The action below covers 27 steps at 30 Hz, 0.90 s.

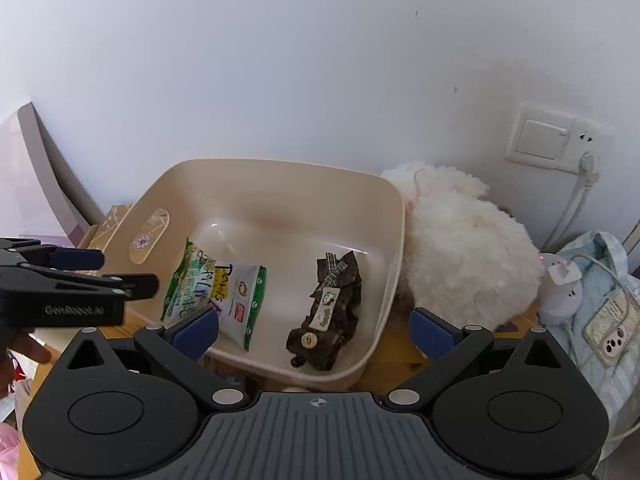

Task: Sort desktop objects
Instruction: 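Grasp the green rainbow snack bag with left tool while right tool grasps white plush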

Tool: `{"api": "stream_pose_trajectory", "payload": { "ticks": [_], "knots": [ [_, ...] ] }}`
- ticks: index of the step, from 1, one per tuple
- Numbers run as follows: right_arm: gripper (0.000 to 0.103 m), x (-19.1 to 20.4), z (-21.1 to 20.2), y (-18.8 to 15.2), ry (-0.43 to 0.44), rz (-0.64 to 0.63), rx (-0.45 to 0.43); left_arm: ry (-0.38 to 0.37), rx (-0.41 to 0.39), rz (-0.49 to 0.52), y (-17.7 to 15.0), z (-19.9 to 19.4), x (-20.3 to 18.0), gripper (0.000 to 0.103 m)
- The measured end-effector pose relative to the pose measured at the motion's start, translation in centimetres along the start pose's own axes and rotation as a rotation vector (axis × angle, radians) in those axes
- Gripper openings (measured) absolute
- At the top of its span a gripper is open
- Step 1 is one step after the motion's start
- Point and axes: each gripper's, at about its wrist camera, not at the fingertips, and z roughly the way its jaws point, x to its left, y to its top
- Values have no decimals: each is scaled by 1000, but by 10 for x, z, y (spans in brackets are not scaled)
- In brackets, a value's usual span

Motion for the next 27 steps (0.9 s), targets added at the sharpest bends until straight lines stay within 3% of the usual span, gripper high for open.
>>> {"api": "stream_pose_trajectory", "payload": {
  "ticks": [9, 17, 27],
  "knots": [
    [103, 8, -37, -54, -38, -28, -13, 13, 3, 11, -31, -35, 35, 76],
    [103, 2, -55, -108, -98, 48, 34, 29, 50, 37, -80, -43, 66, 76],
    [103, -11, -65, -163, -171, 242, 102, 62, 145, 31, -127, -22, 87, 76]
  ]
}}
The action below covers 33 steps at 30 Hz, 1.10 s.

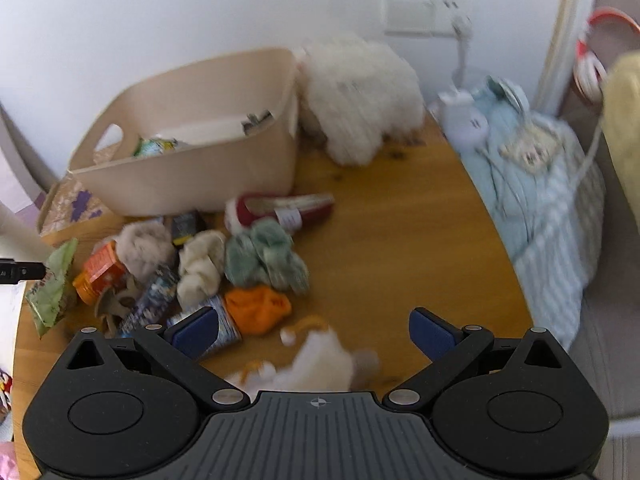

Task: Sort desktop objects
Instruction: 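Grasp the green rainbow snack bag with left tool while right tool grasps white plush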

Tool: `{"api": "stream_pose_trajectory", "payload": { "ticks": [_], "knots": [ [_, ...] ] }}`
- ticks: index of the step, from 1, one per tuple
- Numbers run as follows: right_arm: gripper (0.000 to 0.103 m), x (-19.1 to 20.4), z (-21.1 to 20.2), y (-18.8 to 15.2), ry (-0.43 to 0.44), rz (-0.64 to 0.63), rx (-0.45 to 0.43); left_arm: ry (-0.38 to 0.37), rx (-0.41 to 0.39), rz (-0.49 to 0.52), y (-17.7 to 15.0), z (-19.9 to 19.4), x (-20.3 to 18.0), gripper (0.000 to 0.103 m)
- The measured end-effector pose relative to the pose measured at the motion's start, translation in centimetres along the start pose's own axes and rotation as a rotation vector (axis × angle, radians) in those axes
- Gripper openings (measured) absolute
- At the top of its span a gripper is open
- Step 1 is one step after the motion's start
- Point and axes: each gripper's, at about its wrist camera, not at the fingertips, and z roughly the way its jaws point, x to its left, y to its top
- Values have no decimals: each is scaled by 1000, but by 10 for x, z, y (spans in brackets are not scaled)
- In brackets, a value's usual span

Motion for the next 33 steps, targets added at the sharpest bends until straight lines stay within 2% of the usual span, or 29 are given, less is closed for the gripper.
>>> {"api": "stream_pose_trajectory", "payload": {
  "ticks": [9, 15, 23, 25, 27, 32, 33],
  "knots": [
    [103, 1, 23, -27, -32, 40, 88, 26, 49, -43, -5, 23, 16, 76],
    [103, 2, 46, -32, -44, 72, 140, -7, 94, -75, -3, 41, 17, 78],
    [103, -2, 66, -37, -56, 132, 170, 12, 100, -35, -6, 62, 10, 83],
    [98, -2, 69, -38, -57, 137, 178, 13, 120, -30, -6, 68, 10, 82],
    [86, -2, 72, -40, -57, 138, 190, 16, 134, -20, -8, 73, 8, 73],
    [74, -4, 75, -43, -52, 159, 203, 15, 109, 20, -14, 75, 2, 66],
    [68, -4, 76, -43, -52, 163, 206, 13, 105, 22, -14, 75, 1, 64]
  ]
}}
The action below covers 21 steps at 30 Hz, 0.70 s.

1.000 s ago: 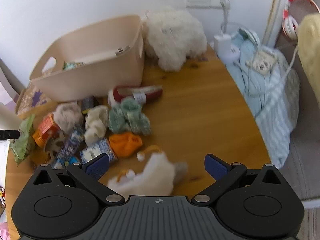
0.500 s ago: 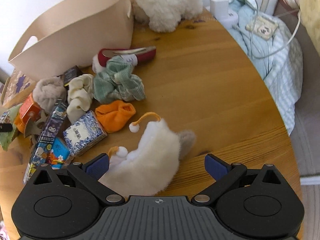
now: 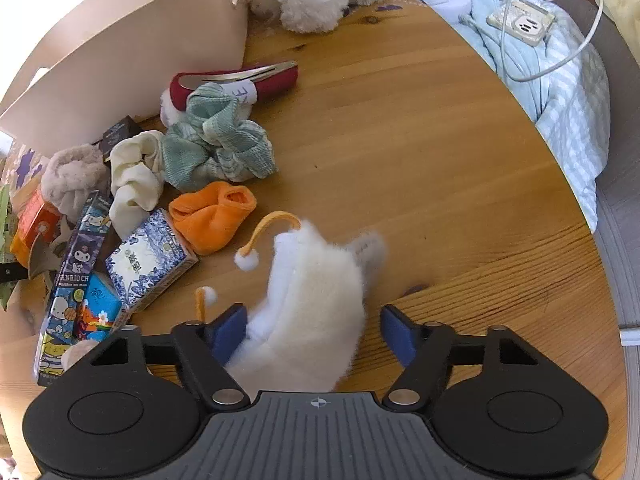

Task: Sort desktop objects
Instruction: 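Grasp the green rainbow snack bag with left tool while right tool grasps white plush, then carry both items into the beige basket and open both tools to release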

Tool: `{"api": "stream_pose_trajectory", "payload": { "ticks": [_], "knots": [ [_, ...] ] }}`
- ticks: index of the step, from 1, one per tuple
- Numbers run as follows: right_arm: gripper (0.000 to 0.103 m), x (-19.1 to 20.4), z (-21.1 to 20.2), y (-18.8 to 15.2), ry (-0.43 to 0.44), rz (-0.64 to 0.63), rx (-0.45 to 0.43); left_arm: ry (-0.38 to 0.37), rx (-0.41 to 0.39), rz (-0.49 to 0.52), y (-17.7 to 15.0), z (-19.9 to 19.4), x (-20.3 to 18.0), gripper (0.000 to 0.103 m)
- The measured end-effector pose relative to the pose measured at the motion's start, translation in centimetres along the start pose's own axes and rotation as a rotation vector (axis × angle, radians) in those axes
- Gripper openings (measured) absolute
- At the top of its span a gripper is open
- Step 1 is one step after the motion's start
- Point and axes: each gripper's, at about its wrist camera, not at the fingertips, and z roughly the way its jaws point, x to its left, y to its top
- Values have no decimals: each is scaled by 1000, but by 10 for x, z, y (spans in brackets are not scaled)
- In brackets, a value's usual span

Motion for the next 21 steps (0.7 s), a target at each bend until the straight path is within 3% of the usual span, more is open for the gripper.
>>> {"api": "stream_pose_trajectory", "payload": {
  "ticks": [4, 12, 21],
  "knots": [
    [41, 2, 1, 0, 0, 1, 7, -15, -16, 2, -1, -1, -1, 56],
    [13, 6, -8, 2, -7, -29, -32, -25, -57, 58, -8, -8, -12, 51],
    [12, 11, -38, 4, 9, -87, -118, -33, -135, 51, -12, -30, -13, 51]
  ]
}}
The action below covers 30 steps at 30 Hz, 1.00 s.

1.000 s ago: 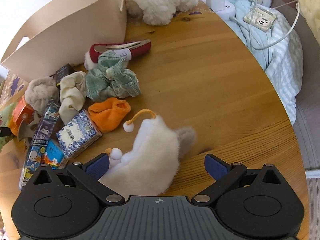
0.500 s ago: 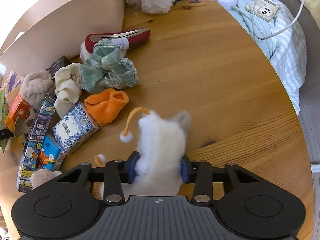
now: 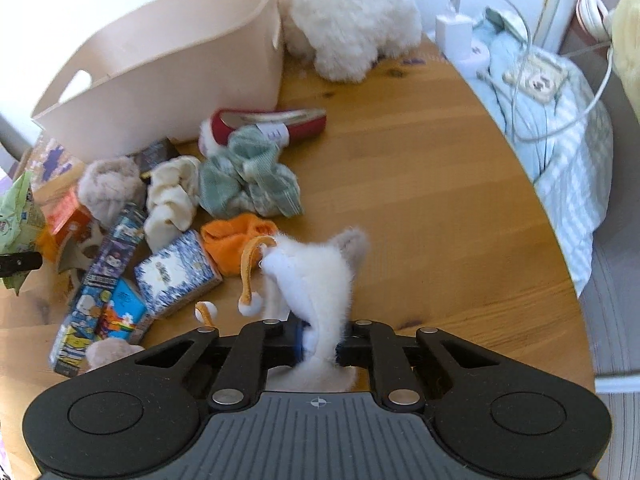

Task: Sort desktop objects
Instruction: 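Carry both items into the beige basket and open both tools to release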

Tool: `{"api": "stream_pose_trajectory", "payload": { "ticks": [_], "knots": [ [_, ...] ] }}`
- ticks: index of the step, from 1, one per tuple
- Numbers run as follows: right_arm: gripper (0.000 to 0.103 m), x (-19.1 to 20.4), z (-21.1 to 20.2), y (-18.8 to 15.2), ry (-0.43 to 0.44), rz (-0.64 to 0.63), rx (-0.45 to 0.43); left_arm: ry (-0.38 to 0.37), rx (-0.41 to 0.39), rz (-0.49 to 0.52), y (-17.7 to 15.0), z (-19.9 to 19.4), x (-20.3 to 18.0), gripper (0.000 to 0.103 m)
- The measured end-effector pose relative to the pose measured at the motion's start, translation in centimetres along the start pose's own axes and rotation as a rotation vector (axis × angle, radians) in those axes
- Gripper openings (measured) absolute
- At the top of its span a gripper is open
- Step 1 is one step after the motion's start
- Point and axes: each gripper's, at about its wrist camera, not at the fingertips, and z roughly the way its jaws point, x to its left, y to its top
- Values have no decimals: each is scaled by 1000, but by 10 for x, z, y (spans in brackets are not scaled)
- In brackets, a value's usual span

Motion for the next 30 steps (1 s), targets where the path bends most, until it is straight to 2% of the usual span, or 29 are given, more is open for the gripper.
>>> {"api": "stream_pose_trajectory", "payload": {
  "ticks": [6, 14, 19, 26, 30],
  "knots": [
    [12, -5, -18, 13, 42, 10, -53, 3, -61, 9, 4, -22, 0, 51],
    [12, -8, -54, 39, 44, 35, -170, -1, -159, 31, 16, -55, -10, 51],
    [12, -10, -71, 60, 23, 40, -247, 25, -219, 47, 38, -75, -21, 51],
    [12, -11, -80, 97, 44, 48, -313, 31, -303, 66, 75, -92, -39, 51],
    [12, -1, -82, 122, 34, 2, -363, 36, -339, 98, 98, -96, -55, 51]
  ]
}}
